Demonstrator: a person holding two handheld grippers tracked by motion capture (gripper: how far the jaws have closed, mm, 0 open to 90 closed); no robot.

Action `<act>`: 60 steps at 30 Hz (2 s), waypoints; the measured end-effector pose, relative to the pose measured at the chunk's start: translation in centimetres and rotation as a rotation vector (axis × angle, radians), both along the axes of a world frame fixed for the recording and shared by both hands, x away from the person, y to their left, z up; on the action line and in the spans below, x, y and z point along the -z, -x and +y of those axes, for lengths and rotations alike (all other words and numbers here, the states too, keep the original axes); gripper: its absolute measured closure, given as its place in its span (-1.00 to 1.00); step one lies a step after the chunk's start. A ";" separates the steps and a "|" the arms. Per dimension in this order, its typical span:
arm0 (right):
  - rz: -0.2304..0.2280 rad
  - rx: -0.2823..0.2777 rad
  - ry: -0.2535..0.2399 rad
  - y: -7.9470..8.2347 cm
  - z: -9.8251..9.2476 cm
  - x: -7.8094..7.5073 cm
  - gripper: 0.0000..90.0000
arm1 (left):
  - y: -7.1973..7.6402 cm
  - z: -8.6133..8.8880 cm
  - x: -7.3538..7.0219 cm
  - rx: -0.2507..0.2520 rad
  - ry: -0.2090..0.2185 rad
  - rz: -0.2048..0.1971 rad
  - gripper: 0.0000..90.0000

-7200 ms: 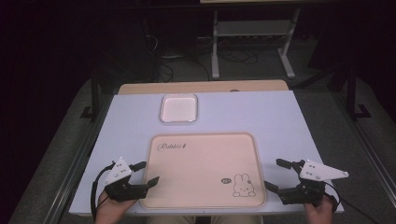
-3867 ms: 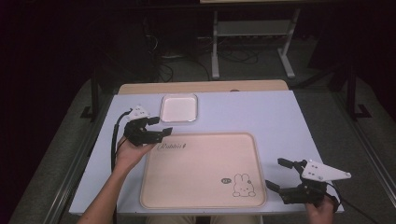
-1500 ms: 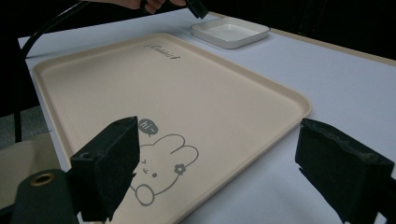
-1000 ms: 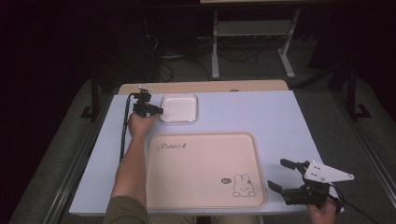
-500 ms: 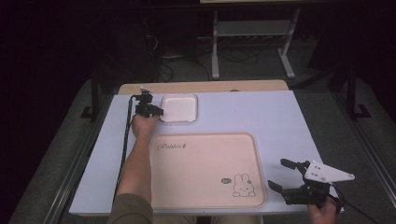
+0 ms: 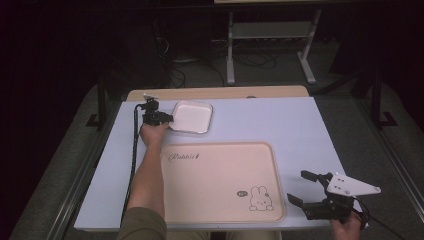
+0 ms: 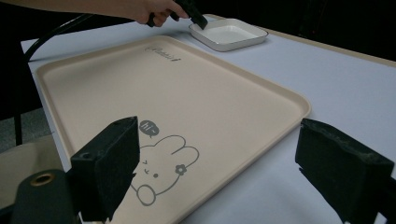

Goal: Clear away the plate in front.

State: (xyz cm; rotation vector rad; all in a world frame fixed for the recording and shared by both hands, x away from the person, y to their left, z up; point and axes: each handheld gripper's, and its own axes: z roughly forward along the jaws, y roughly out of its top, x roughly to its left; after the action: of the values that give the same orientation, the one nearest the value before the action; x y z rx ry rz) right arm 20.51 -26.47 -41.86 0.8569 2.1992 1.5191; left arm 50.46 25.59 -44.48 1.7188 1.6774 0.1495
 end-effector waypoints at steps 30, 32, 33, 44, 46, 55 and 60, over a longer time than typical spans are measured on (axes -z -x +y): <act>0.004 -0.007 -0.011 0.0 0.1 -0.1 -0.71 | 2.5 0.5 -5.6 0.051 0.116 -0.129 0.98; 0.003 -0.007 -0.012 0.1 0.1 -0.1 -0.71 | 2.9 0.5 -6.1 0.057 0.121 -0.139 0.98; 0.003 -0.006 -0.013 0.1 0.1 -0.1 -0.71 | 3.1 0.4 -6.4 0.059 0.123 -0.142 0.98; 0.006 -0.007 -0.011 0.0 0.1 0.0 -0.71 | 5.0 0.2 -8.6 0.092 0.129 -0.172 0.98; 0.005 -0.007 -0.012 0.0 0.1 0.0 -0.71 | 5.3 0.1 -8.9 0.102 0.137 -0.180 0.98; 0.005 -0.004 -0.008 0.0 0.2 0.0 -0.71 | 6.8 0.0 -10.2 0.130 0.159 -0.207 0.98; 0.007 0.002 -0.017 0.0 0.1 0.0 -0.71 | 7.6 0.0 -10.4 0.130 0.159 -0.208 0.98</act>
State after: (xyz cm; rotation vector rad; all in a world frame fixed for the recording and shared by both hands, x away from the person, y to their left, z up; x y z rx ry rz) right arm 20.51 -26.42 -41.85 0.8710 2.1922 1.5383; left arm 42.89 25.54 -34.08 1.6279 1.3853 0.1253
